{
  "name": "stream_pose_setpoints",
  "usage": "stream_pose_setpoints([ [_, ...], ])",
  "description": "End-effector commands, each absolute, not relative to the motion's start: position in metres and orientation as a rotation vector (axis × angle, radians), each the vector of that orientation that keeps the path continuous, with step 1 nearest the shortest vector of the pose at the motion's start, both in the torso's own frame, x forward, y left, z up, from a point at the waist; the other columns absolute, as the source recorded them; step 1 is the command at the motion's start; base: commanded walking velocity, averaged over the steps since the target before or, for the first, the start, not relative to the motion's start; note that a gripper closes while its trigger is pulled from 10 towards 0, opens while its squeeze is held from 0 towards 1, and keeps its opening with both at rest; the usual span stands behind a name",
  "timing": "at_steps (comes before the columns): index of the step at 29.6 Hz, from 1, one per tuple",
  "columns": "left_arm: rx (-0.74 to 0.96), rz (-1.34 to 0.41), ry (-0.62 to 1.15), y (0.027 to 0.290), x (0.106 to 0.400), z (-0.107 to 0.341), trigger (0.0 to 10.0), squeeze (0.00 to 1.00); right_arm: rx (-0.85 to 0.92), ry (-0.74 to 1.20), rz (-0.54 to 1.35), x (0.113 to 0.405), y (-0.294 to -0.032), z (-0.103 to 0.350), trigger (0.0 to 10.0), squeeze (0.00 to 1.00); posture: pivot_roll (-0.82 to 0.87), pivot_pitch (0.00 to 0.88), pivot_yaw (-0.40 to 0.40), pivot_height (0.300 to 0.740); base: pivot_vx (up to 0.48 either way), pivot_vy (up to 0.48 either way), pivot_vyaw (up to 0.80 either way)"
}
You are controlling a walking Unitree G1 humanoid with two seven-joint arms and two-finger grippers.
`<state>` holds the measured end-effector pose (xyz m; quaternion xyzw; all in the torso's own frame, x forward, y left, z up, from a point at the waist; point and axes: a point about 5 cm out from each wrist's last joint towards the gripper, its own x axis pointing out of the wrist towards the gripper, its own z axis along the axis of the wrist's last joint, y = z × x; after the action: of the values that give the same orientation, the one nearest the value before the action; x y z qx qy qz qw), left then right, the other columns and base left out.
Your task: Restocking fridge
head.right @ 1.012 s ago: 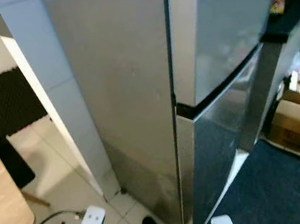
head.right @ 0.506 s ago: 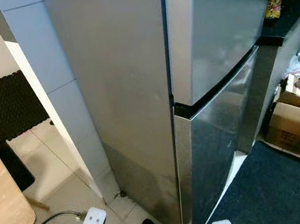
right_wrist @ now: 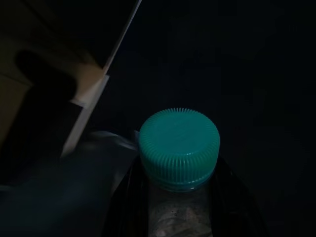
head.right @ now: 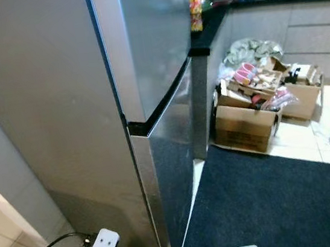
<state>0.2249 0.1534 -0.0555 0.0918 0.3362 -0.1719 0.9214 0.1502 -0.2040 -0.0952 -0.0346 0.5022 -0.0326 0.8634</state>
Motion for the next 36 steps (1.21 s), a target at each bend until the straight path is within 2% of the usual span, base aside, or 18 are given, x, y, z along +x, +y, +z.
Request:
stream_pose_setpoints([
  [1, 0.198, -0.352, 0.697, 0.156, 0.224, -0.056, 10.0, 0.00, -0.075, 1.045, -0.070, 0.152, -0.205, -0.094, 10.0, 0.00, -0.11, 0.011, 0.075, 0.740, 0.000, 0.000, -0.76],
  [6, 0.199, -0.350, 0.690, 0.156, 0.225, -0.056, 10.0, 0.00, -0.076, 1.045, -0.073, 0.151, -0.206, -0.094, 10.0, 0.00, -0.11, 0.011, 0.075, 0.740, 0.000, 0.000, -0.76],
  [17, 0.186, -0.264, 0.661, 0.166, 0.228, -0.053, 10.0, 0.00, -0.085, 0.994, -0.023, 0.161, -0.210, -0.089, 10.0, 0.00, -0.10, 0.007, 0.065, 0.740, 0.000, 0.000, 0.00],
  [23, 0.179, -0.204, 0.635, 0.176, 0.229, -0.050, 10.0, 0.00, -0.127, 0.957, 0.049, 0.172, -0.208, -0.084, 10.0, 0.00, -0.05, 0.012, 0.000, 0.740, 0.000, 0.000, 0.00],
  [30, 0.134, -0.160, 0.600, 0.181, 0.225, -0.049, 10.0, 0.00, -0.148, 0.928, 0.107, 0.187, -0.199, -0.078, 10.0, 0.00, -0.02, 0.021, -0.030, 0.740, 0.000, 0.000, 0.00],
  [36, 0.110, -0.175, 0.589, 0.176, 0.224, -0.049, 10.0, 0.00, -0.145, 0.907, 0.122, 0.193, -0.196, -0.075, 10.0, 0.00, -0.03, 0.023, -0.021, 0.740, 0.000, -0.468, 0.00],
])
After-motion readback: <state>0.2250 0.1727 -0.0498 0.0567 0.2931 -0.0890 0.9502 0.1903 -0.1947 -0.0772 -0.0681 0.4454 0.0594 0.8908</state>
